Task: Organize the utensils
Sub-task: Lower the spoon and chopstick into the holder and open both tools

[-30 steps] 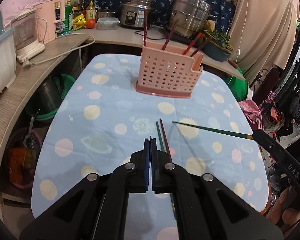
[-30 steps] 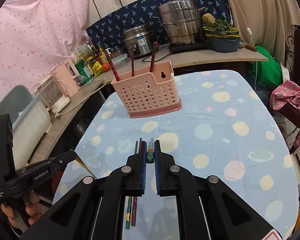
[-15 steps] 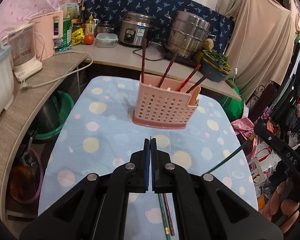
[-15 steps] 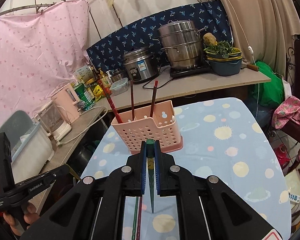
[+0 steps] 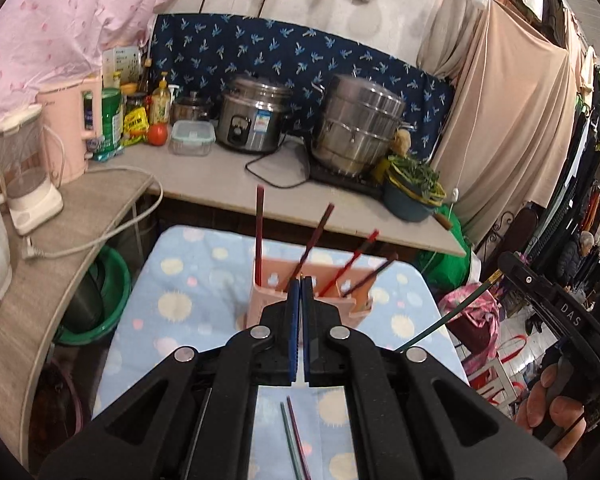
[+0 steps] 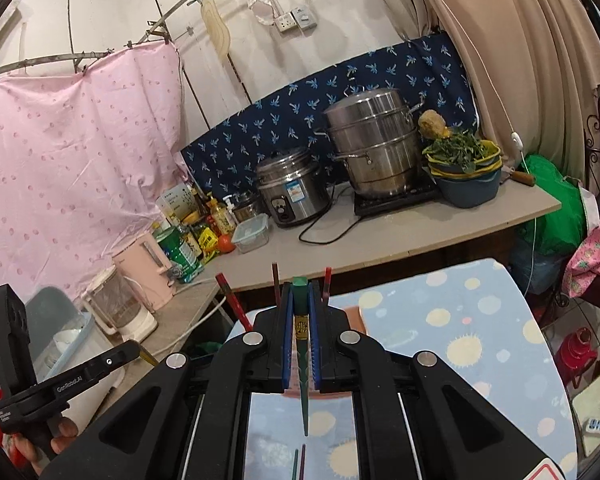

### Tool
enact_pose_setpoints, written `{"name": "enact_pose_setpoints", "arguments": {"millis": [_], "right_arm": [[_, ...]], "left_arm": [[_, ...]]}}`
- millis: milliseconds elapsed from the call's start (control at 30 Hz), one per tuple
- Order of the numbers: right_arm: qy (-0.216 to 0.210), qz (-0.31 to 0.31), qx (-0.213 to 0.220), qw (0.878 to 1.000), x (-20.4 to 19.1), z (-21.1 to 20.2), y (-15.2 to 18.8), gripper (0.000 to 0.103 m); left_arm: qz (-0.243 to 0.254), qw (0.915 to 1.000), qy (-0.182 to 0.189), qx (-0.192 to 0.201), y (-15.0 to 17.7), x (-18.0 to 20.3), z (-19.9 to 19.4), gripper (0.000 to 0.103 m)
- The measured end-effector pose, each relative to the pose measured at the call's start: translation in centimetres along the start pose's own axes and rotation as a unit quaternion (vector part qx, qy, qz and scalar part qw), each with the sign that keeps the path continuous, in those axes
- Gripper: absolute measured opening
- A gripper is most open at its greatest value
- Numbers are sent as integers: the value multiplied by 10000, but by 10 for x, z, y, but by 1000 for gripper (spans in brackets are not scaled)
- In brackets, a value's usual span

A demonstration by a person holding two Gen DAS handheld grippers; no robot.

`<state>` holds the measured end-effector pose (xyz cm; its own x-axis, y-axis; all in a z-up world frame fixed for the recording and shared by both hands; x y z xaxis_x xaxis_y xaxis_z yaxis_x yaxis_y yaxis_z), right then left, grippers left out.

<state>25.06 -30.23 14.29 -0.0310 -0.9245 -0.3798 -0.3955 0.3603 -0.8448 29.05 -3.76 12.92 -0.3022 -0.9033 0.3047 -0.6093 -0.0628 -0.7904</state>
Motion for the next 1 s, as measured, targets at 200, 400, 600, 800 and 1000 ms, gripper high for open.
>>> {"name": "enact_pose_setpoints", "arguments": {"millis": [200,400,600,800,1000], "right_arm": [[-23,28,233,9997,-9,30,-42,7],[71,62,268,9996,-7,63,-59,7],[187,24,-31,9998,2,100,-46,7],[247,-84,-383,9989,6,125,-19,7],[293,-109,-577,9978,12,138,-4,7]], "left_arm": [[53,9997,-6,225,-40,6,20,1],[-6,9999,-28,165,-56,1,55,1],[-103,9998,-115,-96,-47,-14,94,1],[-189,9988,-201,-410,-27,-26,126,1],[-202,9978,-255,-582,-14,-29,144,1]]}}
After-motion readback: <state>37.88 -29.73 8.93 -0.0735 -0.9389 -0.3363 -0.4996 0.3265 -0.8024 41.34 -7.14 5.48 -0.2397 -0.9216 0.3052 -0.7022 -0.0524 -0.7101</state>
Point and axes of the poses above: each gripper's, at about its wrist camera, not at the fingertips, and z roughly the way its jaws point, x to its right, y to its underside, the point moved 4 cm from there along z, roughly the way its jaws point, and after that the axes turned 2 degrees about y, right-handed, at the moved point
